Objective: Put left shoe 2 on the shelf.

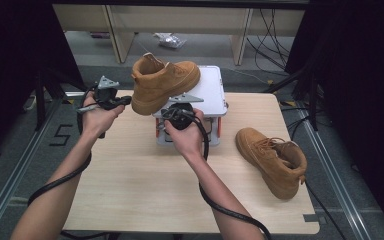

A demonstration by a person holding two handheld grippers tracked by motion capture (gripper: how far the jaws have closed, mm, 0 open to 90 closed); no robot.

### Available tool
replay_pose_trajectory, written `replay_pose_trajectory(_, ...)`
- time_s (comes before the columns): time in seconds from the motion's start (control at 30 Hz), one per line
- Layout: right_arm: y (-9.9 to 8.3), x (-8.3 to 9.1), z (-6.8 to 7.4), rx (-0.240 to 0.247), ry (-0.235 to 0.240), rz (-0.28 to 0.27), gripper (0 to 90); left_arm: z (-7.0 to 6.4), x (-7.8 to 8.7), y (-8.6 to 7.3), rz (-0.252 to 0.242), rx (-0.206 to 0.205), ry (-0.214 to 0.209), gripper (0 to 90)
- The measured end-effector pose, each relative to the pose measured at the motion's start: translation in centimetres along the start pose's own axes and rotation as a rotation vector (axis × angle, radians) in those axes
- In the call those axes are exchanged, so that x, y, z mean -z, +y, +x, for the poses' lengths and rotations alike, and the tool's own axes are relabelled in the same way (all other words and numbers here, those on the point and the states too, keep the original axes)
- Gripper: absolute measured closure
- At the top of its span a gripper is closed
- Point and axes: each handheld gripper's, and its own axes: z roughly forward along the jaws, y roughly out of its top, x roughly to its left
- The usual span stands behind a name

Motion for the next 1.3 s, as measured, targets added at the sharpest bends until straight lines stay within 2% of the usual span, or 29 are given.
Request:
replay_pose_trajectory(0.13, 0.1, -0.7, 0.2, -0.024, -0.01, 0.006, 90.0, 0.0, 0.0, 0.0, 0.0, -0.001, -0.002, 89.9)
replay_pose_trajectory(0.3, 0.5, -1.3, 0.1, -0.015, -0.018, -0.008, 90.0, -0.1, 0.0, 0.0, -0.007, 0.011, -0.001, 89.9)
replay_pose_trajectory(0.33, 0.6, -1.3, 0.1, -0.028, -0.019, -0.006, 90.0, -0.2, 0.0, 0.1, -0.006, 0.01, 0.0, 89.9)
replay_pose_trajectory(0.43, 0.8, -1.5, 0.1, -0.013, -0.024, -0.009, 90.0, -0.3, 0.1, 0.0, -0.005, -0.001, 0.001, 89.9)
replay_pose_trajectory(0.47, 0.8, -1.6, 0.2, -0.024, -0.022, -0.008, 90.0, -0.3, 0.2, 0.0, 0.004, -0.013, 0.003, 89.9)
replay_pose_trajectory(0.57, 0.8, -1.6, 0.2, -0.026, -0.027, -0.008, 90.0, -0.4, 0.1, 0.0, -0.005, 0.0, 0.003, 89.9)
replay_pose_trajectory(0.67, 0.9, -1.6, 0.2, -0.019, -0.029, -0.01, 90.0, -0.5, 0.2, 0.1, 0.009, -0.004, 0.007, 89.9)
replay_pose_trajectory(0.8, 0.9, -1.5, 0.2, -0.039, -0.029, -0.009, 90.0, -0.6, 0.3, 0.3, 0.012, -0.004, 0.008, 90.0)
replay_pose_trajectory(0.87, 1.0, -1.5, 0.2, -0.041, -0.027, -0.01, 90.0, -0.7, 0.3, 0.3, 0.001, 0.021, 0.005, 90.0)
replay_pose_trajectory(0.93, 1.0, -1.5, 0.2, -0.042, -0.026, -0.01, 90.0, -0.7, 0.4, 0.4, -0.002, 0.025, -0.002, 90.0)
replay_pose_trajectory(1.17, 1.2, -1.1, -0.5, -0.058, -0.049, -0.011, 90.0, -1.4, 0.4, 0.8, 0.018, -0.003, -0.022, 90.0)
replay_pose_trajectory(1.3, 1.2, -0.9, -1.0, -0.067, -0.054, -0.011, 90.0, -1.8, 0.2, 0.9, 0.013, 0.004, -0.026, 90.0)
